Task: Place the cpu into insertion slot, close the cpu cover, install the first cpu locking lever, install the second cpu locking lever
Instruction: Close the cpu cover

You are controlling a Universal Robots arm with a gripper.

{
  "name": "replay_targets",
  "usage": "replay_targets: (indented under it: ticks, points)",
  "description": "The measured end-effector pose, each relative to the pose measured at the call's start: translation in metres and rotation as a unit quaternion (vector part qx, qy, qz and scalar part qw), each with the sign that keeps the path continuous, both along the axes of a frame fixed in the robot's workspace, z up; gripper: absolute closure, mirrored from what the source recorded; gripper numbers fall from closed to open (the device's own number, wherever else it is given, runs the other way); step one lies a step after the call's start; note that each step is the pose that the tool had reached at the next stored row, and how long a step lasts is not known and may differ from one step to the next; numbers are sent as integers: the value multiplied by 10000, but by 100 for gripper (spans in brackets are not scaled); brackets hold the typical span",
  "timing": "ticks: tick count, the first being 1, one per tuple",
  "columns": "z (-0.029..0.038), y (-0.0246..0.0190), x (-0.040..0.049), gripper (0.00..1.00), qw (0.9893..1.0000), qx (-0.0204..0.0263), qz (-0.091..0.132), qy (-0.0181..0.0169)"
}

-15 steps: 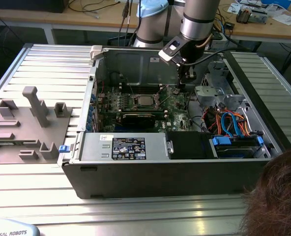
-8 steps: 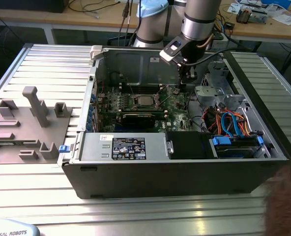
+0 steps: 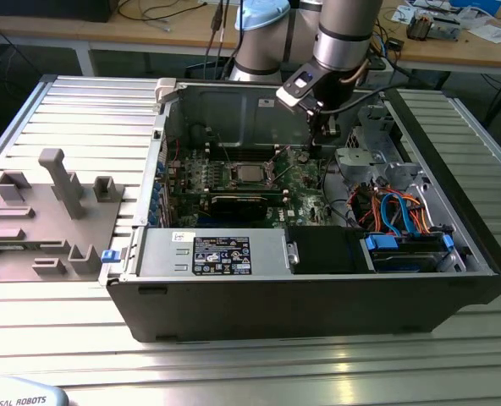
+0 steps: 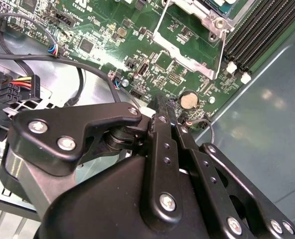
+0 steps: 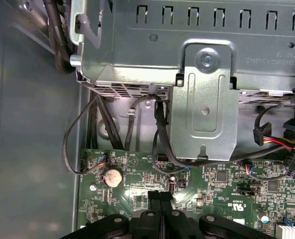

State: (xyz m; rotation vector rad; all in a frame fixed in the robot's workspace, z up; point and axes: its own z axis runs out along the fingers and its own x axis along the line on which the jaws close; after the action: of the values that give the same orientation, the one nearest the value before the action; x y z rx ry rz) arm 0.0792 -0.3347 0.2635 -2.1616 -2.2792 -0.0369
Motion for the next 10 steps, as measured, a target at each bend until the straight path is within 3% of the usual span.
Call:
replay_targets:
  ticks: [2, 3, 6, 10]
  points:
    - [-12, 0, 1, 89, 10000, -6, 6, 14]
    - [-16, 0, 1, 89, 10000, -11, 7, 41]
    - [-31, 0, 0, 89, 9998, -22, 9, 181]
    - [-56, 0, -8, 89, 9998, -13, 17, 188]
